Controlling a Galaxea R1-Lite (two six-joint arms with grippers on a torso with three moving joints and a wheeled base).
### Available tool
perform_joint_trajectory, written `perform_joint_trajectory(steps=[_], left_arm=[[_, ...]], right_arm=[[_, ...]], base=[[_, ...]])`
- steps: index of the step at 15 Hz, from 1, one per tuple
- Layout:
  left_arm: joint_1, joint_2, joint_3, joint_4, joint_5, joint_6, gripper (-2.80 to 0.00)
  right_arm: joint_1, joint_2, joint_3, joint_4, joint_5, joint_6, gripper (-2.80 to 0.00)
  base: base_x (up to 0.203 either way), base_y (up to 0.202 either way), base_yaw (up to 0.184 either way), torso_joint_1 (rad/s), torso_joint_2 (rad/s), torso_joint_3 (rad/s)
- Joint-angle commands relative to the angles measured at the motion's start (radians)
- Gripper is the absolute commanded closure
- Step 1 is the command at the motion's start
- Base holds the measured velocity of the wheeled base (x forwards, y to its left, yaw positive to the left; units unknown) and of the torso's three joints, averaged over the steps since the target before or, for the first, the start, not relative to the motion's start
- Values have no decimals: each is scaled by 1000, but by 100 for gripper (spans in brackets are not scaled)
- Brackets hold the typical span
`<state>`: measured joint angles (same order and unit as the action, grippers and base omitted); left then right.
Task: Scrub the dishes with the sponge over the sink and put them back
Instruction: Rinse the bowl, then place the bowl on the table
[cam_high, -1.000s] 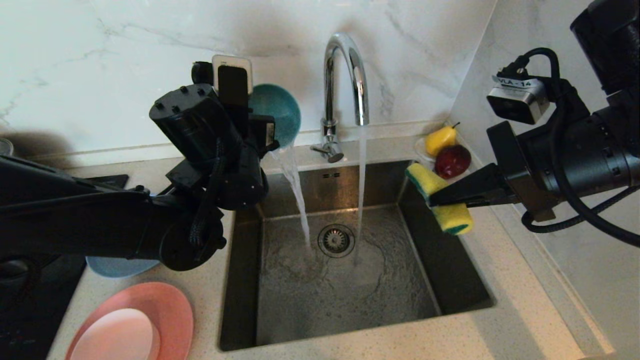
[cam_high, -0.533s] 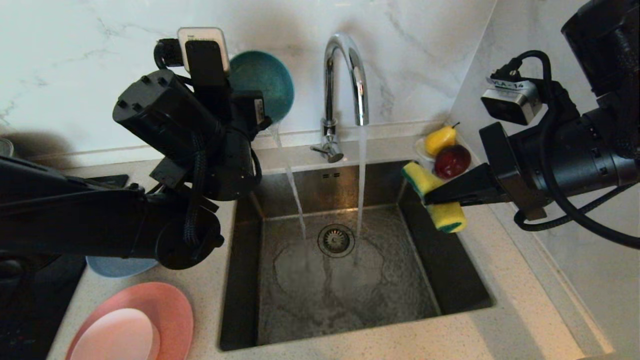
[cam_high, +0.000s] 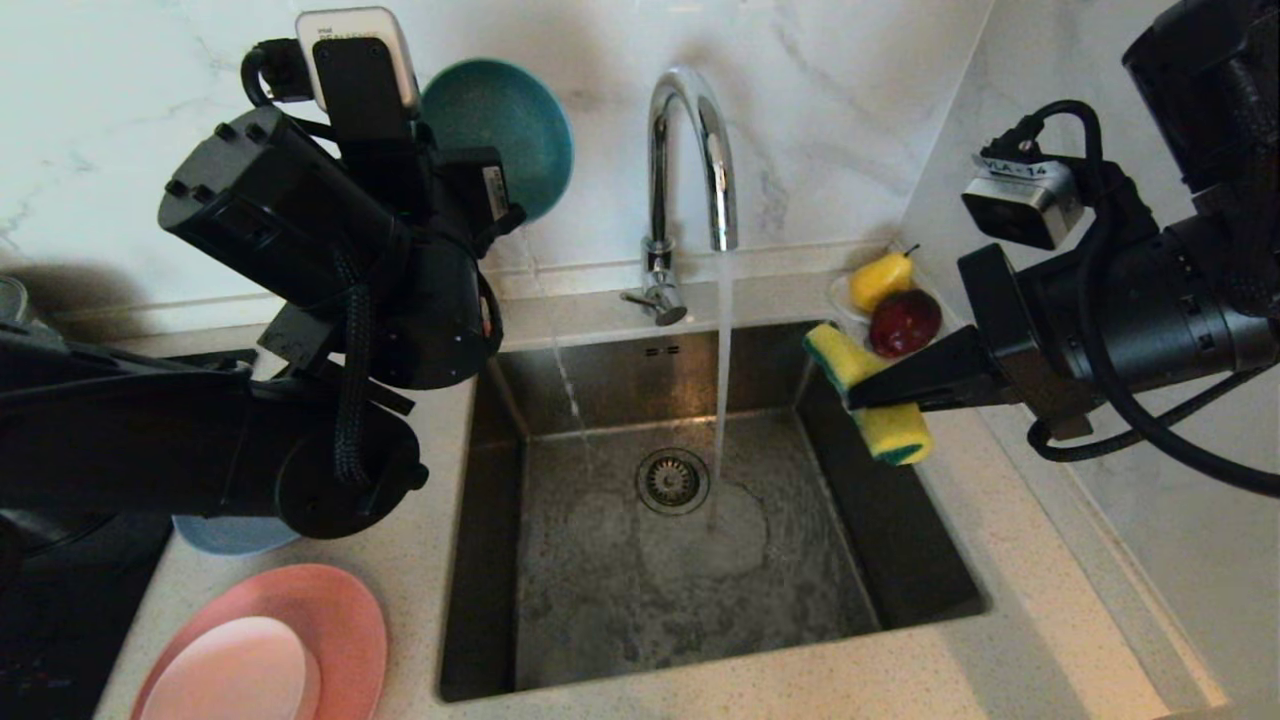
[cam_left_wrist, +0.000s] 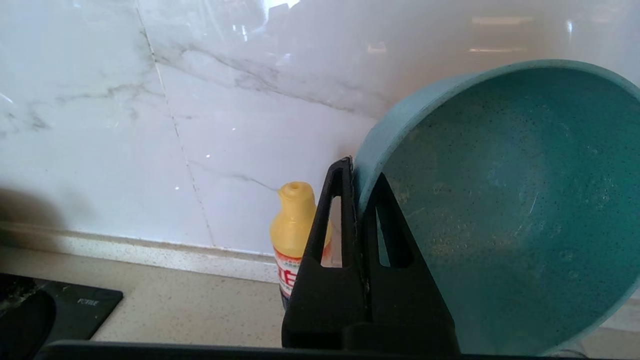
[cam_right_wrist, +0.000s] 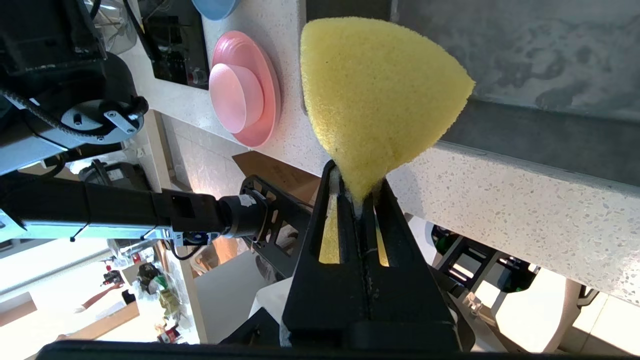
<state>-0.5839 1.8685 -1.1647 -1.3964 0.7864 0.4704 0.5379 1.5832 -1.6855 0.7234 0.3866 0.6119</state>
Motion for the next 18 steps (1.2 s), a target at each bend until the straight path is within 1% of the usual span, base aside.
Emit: perform_joint_trajectory(steps=[1, 3, 4, 6, 9, 11, 12, 13, 14, 15, 17, 18], left_arm=[[-1, -8, 10, -10, 5, 2, 0], [-1, -10, 18, 1, 8, 1, 0], [-1, -16, 37, 32, 7, 3, 0], [1, -27, 84, 172, 4, -17, 0], [8, -60, 102, 413, 7, -90, 0], [10, -107, 98, 619, 3, -173, 0], [11, -140, 95, 719, -13, -219, 0], [15, -184, 91, 834, -65, -274, 0], [22, -223, 82, 958, -133, -332, 0], [27, -246, 53, 1079, -172, -397, 0], [39, -289, -40, 1338, -234, -564, 0], [62, -312, -90, 1447, -287, -636, 0]], right_arm=[[1, -2, 0, 4, 2, 3, 0], [1, -2, -2, 4, 2, 3, 0], [2, -2, 0, 4, 2, 3, 0], [1, -5, 0, 4, 2, 3, 0], [-1, -9, 0, 5, 1, 2, 0], [-1, -15, -6, 7, 0, 3, 0], [-1, -22, -3, 8, 0, 2, 0], [-1, -25, 1, 11, -2, 3, 0], [-1, -20, 4, 14, -2, 3, 0], [-1, -23, 14, 13, -3, 2, 0], [-3, -25, 29, 7, -5, 0, 0], [-10, -19, 29, 5, -5, 0, 0]], base=[[0, 0, 0, 0, 0, 0], [0, 0, 0, 0, 0, 0], [0, 0, 0, 0, 0, 0], [0, 0, 0, 0, 0, 0], [0, 0, 0, 0, 0, 0], [0, 0, 0, 0, 0, 0], [0, 0, 0, 0, 0, 0], [0, 0, 0, 0, 0, 0], [0, 0, 0, 0, 0, 0], [0, 0, 0, 0, 0, 0], [0, 0, 0, 0, 0, 0], [0, 0, 0, 0, 0, 0]])
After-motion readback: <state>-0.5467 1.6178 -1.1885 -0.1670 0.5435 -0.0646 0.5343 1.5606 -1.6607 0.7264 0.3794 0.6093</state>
